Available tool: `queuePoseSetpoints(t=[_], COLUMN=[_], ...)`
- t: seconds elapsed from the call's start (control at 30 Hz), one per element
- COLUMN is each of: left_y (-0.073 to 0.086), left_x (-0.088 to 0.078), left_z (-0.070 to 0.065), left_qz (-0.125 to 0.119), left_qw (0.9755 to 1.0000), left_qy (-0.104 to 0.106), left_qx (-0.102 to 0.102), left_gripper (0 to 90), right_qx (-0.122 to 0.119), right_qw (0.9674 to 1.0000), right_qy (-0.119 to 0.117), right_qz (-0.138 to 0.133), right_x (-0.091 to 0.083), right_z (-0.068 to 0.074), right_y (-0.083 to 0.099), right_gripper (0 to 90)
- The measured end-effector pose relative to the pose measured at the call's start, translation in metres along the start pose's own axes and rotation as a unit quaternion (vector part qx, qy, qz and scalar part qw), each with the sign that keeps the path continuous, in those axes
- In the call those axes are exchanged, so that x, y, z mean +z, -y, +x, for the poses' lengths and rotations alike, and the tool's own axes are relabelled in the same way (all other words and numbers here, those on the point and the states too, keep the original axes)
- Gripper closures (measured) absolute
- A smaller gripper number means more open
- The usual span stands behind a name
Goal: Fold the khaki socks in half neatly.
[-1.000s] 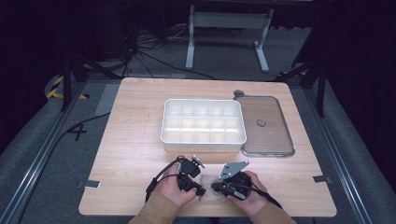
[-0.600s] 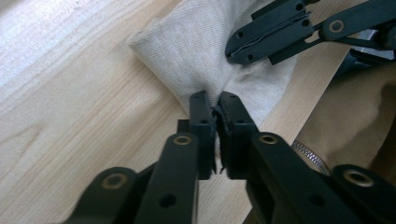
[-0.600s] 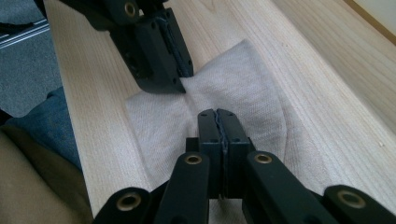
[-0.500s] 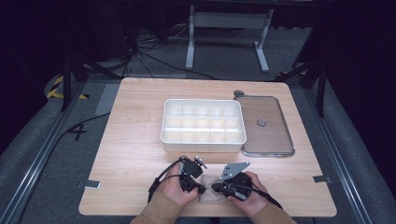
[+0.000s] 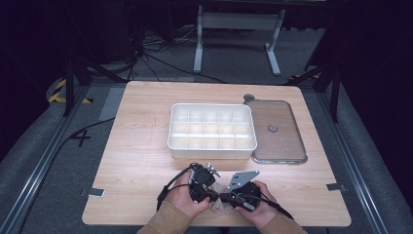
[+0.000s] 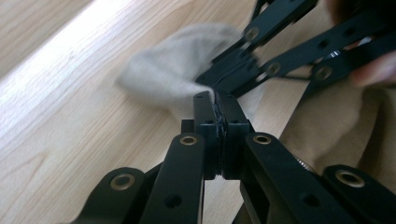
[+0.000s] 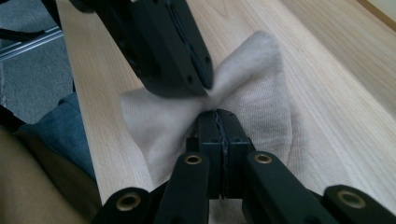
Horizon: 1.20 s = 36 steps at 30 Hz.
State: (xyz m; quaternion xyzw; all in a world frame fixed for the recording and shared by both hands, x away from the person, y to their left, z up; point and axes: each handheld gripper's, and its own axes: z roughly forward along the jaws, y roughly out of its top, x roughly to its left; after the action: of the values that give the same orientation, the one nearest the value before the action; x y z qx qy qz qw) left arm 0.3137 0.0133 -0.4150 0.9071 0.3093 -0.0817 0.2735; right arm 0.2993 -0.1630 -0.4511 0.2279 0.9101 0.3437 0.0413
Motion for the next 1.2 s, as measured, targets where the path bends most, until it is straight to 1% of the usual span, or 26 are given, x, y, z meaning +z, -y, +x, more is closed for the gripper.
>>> queuePoseSetpoints(t=[0.03,0.1,0.13,0.2,0.23,0.27,0.33,0.37,0.43,0.5,0.6,0.67,0.7,0.73,0.8,0.83,0.9,0.93,1.0,1.1,1.13,1.2], left_y=[0.000,-0.001,-0.001,0.000,0.001,0.001,0.001,0.001,0.000,-0.002,-0.003,-0.004,-0.005,-0.006,-0.006,-0.007,-0.007,-0.007,-0.007,-0.007,-0.008,-0.008], left_x=[0.000,0.001,0.000,0.000,-0.001,-0.002,-0.003,-0.004,-0.005,-0.004,-0.002,-0.002,-0.002,-0.002,-0.001,-0.001,-0.001,-0.001,-0.001,-0.002,-0.001,-0.001], left_z=[-0.001,-0.003,-0.003,-0.001,-0.001,0.000,0.000,0.001,-0.001,0.000,0.000,0.000,0.000,-0.001,-0.002,-0.002,-0.002,-0.002,-0.001,-0.002,-0.002,-0.003], left_qz=[0.003,0.004,0.005,0.002,0.003,0.009,0.009,0.013,0.017,0.018,0.021,0.025,0.024,0.025,0.027,0.028,0.030,0.028,0.028,0.027,0.026,0.025], left_qw=[1.0000,1.0000,1.0000,1.0000,1.0000,0.9999,0.9999,0.9999,0.9998,0.9998,0.9998,0.9997,0.9997,0.9997,0.9996,0.9996,0.9995,0.9996,0.9996,0.9996,0.9996,0.9997], left_qy=[-0.001,-0.005,-0.005,0.002,0.003,0.002,0.003,0.001,-0.002,-0.002,0.001,0.001,0.003,0.002,0.001,-0.001,0.002,0.003,0.001,0.000,0.000,0.000], left_qx=[0.000,0.006,0.005,0.002,-0.004,-0.005,-0.004,-0.003,-0.008,-0.002,-0.002,0.000,-0.002,0.002,0.000,0.005,0.007,0.006,0.007,0.005,0.007,0.006], left_gripper=[88.7,88.7,88.7,88.6,88.6,88.6,88.6,88.6,88.6,88.6,88.6,88.6,88.6,88.6,88.6,88.6,88.6,88.6,88.5,88.5,88.6,88.5], right_qx=[-0.002,0.000,0.001,0.005,0.005,0.006,0.007,0.010,0.015,0.020,0.029,0.038,0.042,0.047,0.048,0.055,0.067,0.073,0.080,0.074,0.071,0.066], right_qw=[1.0000,1.0000,1.0000,0.9999,0.9999,0.9999,0.9998,0.9998,0.9997,0.9995,0.9991,0.9988,0.9986,0.9984,0.9982,0.9977,0.9965,0.9960,0.9958,0.9964,0.9967,0.9971], right_qy=[-0.002,-0.002,-0.004,-0.007,-0.008,-0.009,-0.012,-0.014,-0.012,-0.007,0.003,0.013,0.021,0.027,0.031,0.038,0.051,0.050,0.041,0.031,0.029,0.028], right_qz=[-0.002,-0.003,-0.005,-0.009,-0.010,-0.010,-0.014,-0.014,-0.018,-0.025,-0.033,-0.029,-0.024,-0.019,-0.016,-0.012,0.000,0.008,0.020,0.029,0.028,0.025], right_x=[0.001,0.001,0.000,-0.001,-0.002,-0.003,-0.006,-0.009,-0.016,-0.026,-0.037,-0.042,-0.044,-0.045,-0.046,-0.047,-0.048,-0.047,-0.045,-0.040,-0.040,-0.040], right_z=[0.001,0.000,0.000,-0.001,-0.001,-0.001,-0.003,-0.004,-0.006,-0.008,-0.013,-0.016,-0.018,-0.020,-0.021,-0.022,-0.025,-0.027,-0.027,-0.023,-0.022,-0.020], right_y=[0.000,0.001,0.001,0.002,0.002,0.002,0.003,0.003,0.005,0.007,0.009,0.012,0.015,0.017,0.019,0.021,0.026,0.029,0.032,0.032,0.031,0.029], right_gripper=[90.0,90.0,90.0,89.8,89.8,89.9,89.8,89.9,89.9,89.9,89.9,90.0,90.0,90.0,90.0,90.0,90.0,90.0,90.0,90.0,90.0,90.0])
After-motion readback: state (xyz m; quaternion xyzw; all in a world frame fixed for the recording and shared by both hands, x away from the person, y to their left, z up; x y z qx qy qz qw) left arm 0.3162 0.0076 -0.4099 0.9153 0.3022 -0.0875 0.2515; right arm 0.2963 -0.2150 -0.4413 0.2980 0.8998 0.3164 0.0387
